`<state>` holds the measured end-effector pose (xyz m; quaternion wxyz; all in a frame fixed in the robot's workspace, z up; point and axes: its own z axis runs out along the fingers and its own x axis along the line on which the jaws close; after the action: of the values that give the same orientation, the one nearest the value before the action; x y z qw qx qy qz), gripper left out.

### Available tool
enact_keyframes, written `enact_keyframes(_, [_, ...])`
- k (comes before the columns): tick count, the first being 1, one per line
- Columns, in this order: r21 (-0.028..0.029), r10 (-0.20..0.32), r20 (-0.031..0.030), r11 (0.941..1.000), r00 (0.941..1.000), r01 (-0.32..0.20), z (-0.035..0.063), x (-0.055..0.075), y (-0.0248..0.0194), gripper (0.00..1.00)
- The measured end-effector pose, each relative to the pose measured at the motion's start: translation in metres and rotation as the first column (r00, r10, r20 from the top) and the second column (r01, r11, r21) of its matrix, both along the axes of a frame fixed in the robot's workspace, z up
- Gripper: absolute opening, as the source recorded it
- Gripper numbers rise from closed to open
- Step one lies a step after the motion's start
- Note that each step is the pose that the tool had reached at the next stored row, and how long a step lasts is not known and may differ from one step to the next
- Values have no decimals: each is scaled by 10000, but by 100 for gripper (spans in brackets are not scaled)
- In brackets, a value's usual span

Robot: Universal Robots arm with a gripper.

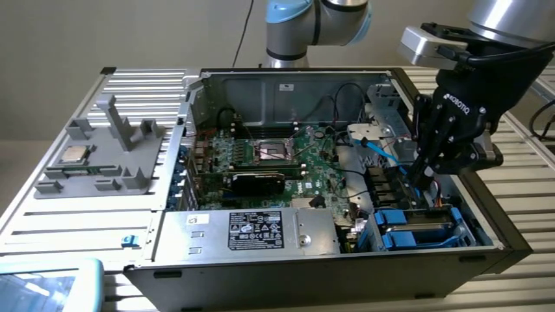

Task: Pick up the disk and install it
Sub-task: 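Insert the first disk wire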

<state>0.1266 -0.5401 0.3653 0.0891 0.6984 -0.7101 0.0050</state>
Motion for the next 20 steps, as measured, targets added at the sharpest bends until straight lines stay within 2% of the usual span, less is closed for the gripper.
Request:
enact_keyframes(5, [8, -23, -8, 10000, 10000, 23, 6, -6, -40, 16])
enact_keyframes(7, [44, -24, -8, 10000, 10000, 24, 7, -7, -62, 16])
enact_keyframes(9, [139, -24, -8, 9999, 10000, 24, 8, -7, -94, 16])
enact_keyframes(11, [290, -24, -9, 9996, 10000, 24, 8, -7, -129, 16])
enact_keyframes(13, [392, -24, -9, 9992, 10000, 25, 9, -7, -168, 16])
enact_keyframes(17, [500, -30, -9, 9987, 10000, 30, 9, -7, -262, 16])
enact_keyframes(20, [608, -34, -9, 9981, 10000, 34, 10, -7, -322, 16])
